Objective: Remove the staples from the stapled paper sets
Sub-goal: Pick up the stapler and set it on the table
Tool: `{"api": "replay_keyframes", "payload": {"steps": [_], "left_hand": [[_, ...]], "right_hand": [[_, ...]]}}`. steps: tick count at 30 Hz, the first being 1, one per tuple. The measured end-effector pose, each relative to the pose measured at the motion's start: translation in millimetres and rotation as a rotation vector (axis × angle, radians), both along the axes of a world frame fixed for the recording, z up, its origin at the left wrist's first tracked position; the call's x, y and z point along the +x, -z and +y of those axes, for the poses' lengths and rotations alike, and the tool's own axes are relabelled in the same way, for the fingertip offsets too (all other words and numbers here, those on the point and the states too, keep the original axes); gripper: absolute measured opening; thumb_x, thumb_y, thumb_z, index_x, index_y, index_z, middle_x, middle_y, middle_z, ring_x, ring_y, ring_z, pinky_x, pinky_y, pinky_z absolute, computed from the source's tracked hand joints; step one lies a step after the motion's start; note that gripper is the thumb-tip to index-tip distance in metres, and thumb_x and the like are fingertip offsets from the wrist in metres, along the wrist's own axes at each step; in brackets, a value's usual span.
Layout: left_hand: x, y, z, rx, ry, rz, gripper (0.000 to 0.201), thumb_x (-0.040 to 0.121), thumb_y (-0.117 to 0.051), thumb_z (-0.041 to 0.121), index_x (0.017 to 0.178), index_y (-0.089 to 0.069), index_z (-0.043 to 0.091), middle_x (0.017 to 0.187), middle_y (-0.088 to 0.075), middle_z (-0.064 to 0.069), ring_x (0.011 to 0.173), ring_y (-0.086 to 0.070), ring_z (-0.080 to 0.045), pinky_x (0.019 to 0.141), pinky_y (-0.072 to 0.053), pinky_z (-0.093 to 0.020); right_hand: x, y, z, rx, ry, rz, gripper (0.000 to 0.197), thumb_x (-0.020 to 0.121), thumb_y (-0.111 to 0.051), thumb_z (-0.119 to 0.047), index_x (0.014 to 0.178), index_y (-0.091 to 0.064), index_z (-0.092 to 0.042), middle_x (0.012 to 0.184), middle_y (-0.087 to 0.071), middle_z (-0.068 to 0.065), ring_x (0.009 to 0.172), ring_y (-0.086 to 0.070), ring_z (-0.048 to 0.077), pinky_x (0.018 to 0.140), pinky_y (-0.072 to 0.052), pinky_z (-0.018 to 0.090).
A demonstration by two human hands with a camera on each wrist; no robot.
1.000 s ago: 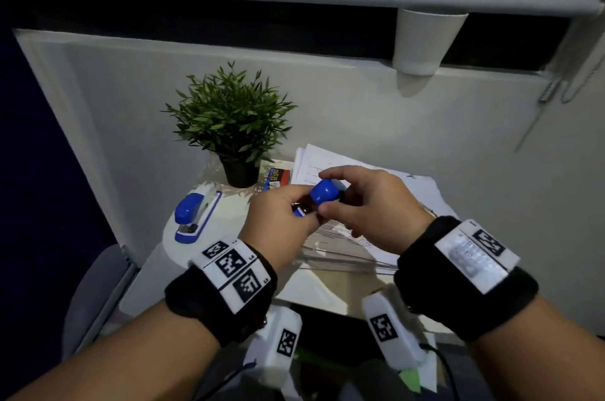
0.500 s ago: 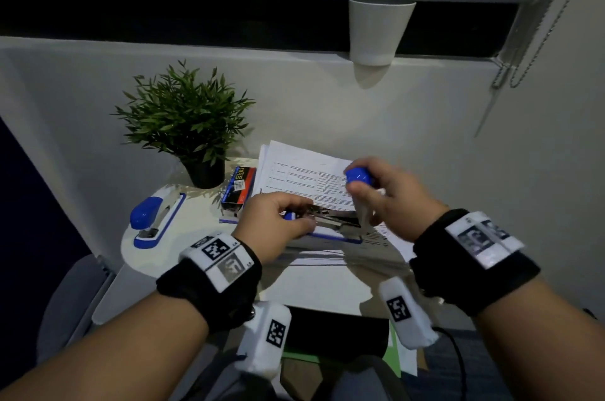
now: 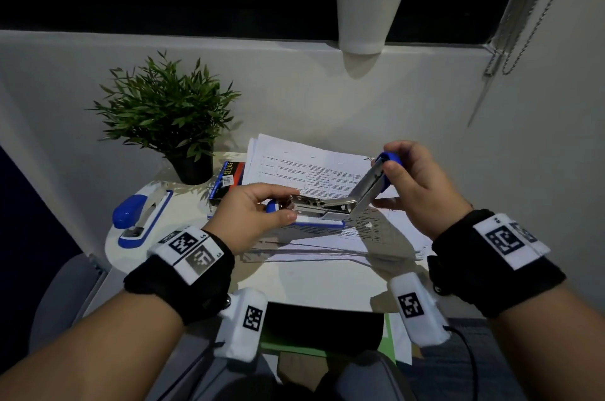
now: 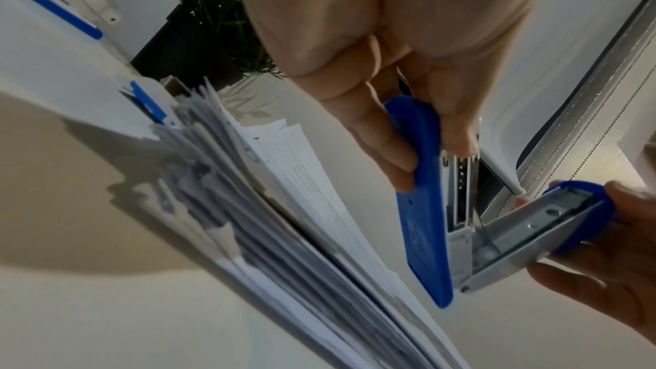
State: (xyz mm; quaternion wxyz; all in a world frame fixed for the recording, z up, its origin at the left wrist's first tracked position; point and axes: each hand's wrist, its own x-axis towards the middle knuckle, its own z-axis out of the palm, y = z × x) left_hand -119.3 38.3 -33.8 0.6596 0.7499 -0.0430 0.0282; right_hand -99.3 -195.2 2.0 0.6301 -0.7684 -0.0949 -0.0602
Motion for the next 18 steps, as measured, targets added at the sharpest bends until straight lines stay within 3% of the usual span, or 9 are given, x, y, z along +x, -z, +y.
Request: {"api": "replay_keyframes", "payload": {"steps": [4,6,9,12,15,18], "left_hand": [[1.5,8.8,4.4,0.036,0.008,0.056,0.038,0.072,-0.072,-0.008,0.085,-0.070,0.027,0.094,-0.070,-0.003,0.082,-0.067,-0.015,0.081,-0.056,-0.027],[6.3,11.2,7.4,0.220,-0.010,0.062,0.033,0.073,-0.076,0.000,0.086,-0.068,0.028,0.099,-0.068,0.001,0.088,-0.065,-0.016,0.086,-0.052,-0.027],[10.8,9.7,10.8,0.518,-0.030,0.043,0.032,0.073,-0.078,0.013,0.092,-0.062,0.032,0.098,-0.063,0.010,0.084,-0.059,-0.008,0.084,-0.047,-0.024],[10.3,3.7,10.1,0.735,-0.014,-0.046,0.043,0.076,-0.076,0.018,0.112,-0.059,0.036,0.106,-0.060,0.011,0.094,-0.056,-0.008,0.088,-0.044,-0.023],[8.6,0.0,7.5,0.995,0.023,-0.153,0.040,0.084,-0.068,0.023,0.122,-0.061,0.032,0.116,-0.061,0.010,0.107,-0.054,-0.009,0.093,-0.040,-0.022],[9.5,1.6,9.4,1.094,0.030,-0.184,0.036,0.088,-0.062,0.031,0.124,-0.060,0.034,0.121,-0.062,0.009,0.111,-0.053,-0.010,0.095,-0.040,-0.022]], "right_hand": [[5.9,16.0,-5.2,-0.092,0.074,0.000,0.019,0.099,-0.042,-0.011,0.097,-0.048,-0.029,0.091,-0.056,0.001,0.081,-0.058,0.020,0.073,-0.056,0.044],[7.4,22.9,-4.8,-0.013,0.118,0.076,0.021,0.099,-0.041,-0.010,0.092,-0.049,-0.028,0.092,-0.057,0.006,0.084,-0.058,0.020,0.071,-0.057,0.040],[9.2,28.4,-2.5,0.121,0.172,0.174,0.020,0.100,-0.039,-0.009,0.091,-0.051,-0.022,0.100,-0.057,0.013,0.088,-0.059,0.021,0.066,-0.059,0.032],[11.8,28.7,-1.0,0.144,0.175,0.192,0.014,0.100,-0.039,-0.009,0.099,-0.052,-0.015,0.100,-0.057,0.013,0.086,-0.061,0.021,0.063,-0.059,0.029],[13.3,28.6,-0.6,0.137,0.169,0.184,0.013,0.100,-0.038,-0.009,0.103,-0.050,-0.014,0.096,-0.057,0.007,0.082,-0.061,0.017,0.064,-0.059,0.029],[14.4,30.9,-3.1,0.146,0.184,0.207,0.014,0.100,-0.037,-0.009,0.103,-0.049,-0.017,0.094,-0.056,0.007,0.082,-0.062,0.018,0.068,-0.059,0.033]]}}
